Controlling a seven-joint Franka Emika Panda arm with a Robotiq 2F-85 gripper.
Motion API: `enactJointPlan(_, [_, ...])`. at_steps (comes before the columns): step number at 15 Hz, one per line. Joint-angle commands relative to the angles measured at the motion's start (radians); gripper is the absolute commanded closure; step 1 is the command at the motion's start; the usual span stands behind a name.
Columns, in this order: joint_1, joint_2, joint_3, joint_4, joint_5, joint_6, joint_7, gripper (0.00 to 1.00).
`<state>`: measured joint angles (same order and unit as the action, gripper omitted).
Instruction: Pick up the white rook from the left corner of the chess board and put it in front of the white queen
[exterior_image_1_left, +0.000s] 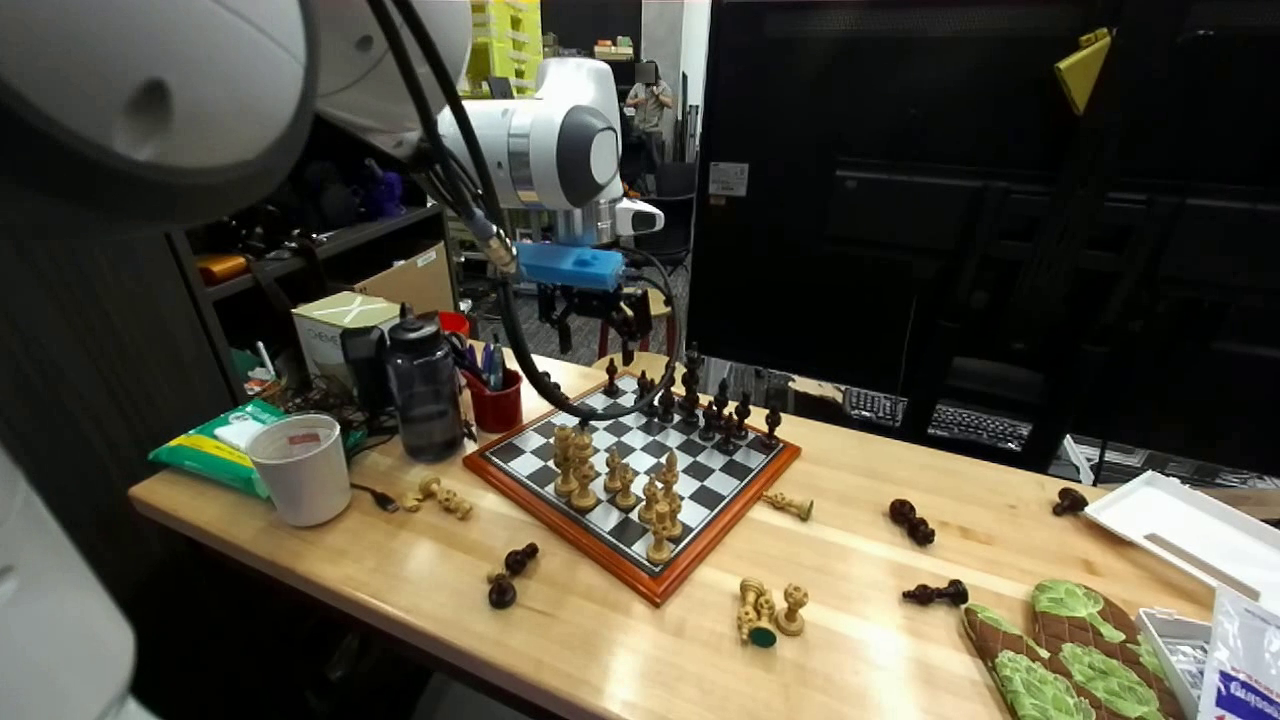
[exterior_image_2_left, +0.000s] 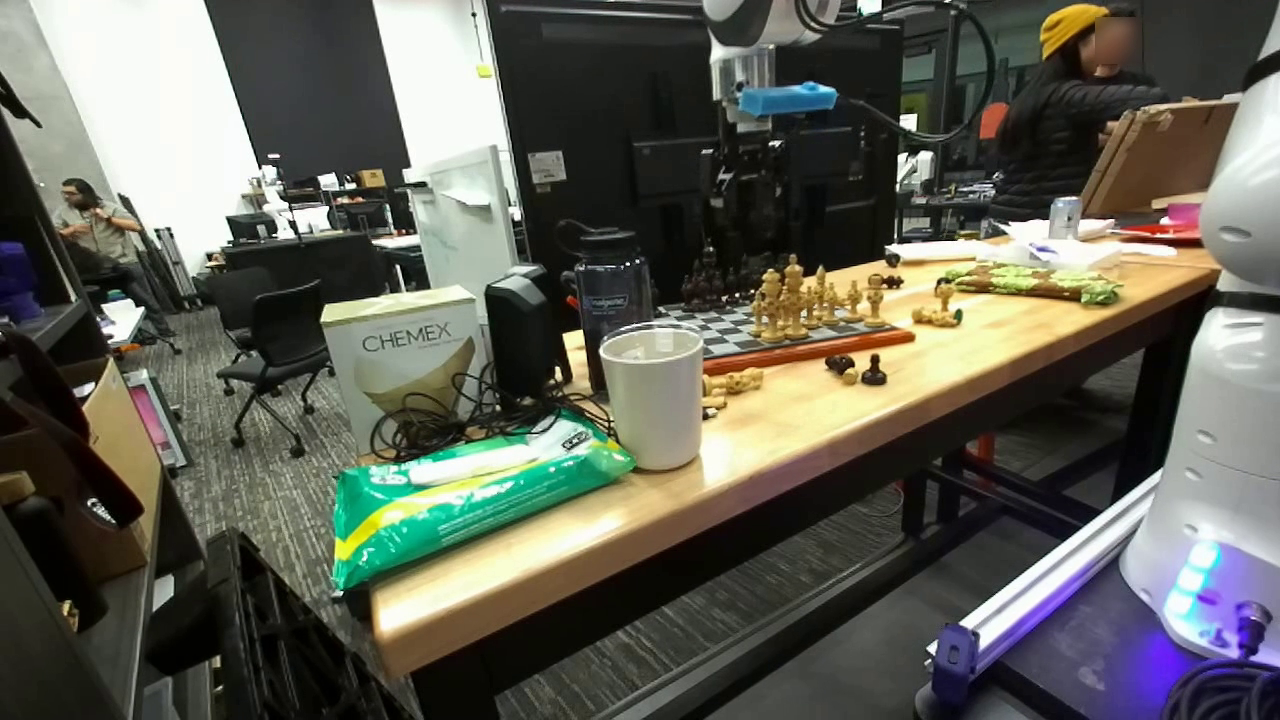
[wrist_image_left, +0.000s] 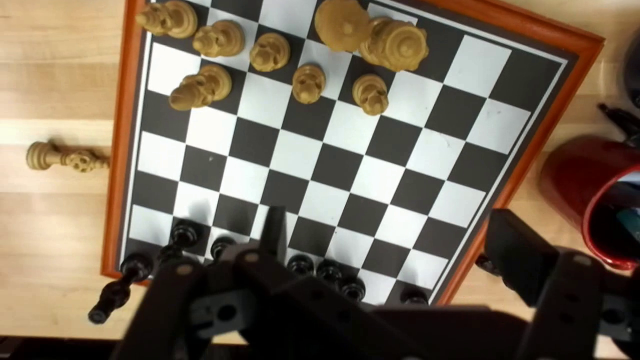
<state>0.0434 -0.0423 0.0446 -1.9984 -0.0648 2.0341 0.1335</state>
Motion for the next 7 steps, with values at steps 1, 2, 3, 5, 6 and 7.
enactJointPlan(1, [0.007,-0.126,0.016,-0.122,-0.05,0.104,0.052,0.0])
enactJointPlan(2, [0.006,-0.145,0.02,-0.139,-0.055,0.12,0.062,0.0])
enactJointPlan(3, [0.005,-0.163,0.024,-0.154,-0.052,0.129,0.068,0.0])
enactJointPlan(5, [0.0,-0.113,0.022,-0.104,-0.03,0.102,0.047,0.0])
enactJointPlan(6, [-0.001,-0.129,0.024,-0.118,-0.03,0.106,0.055,0.0])
enactJointPlan(7, [-0.001,-0.141,0.026,-0.127,-0.03,0.108,0.058,0.0])
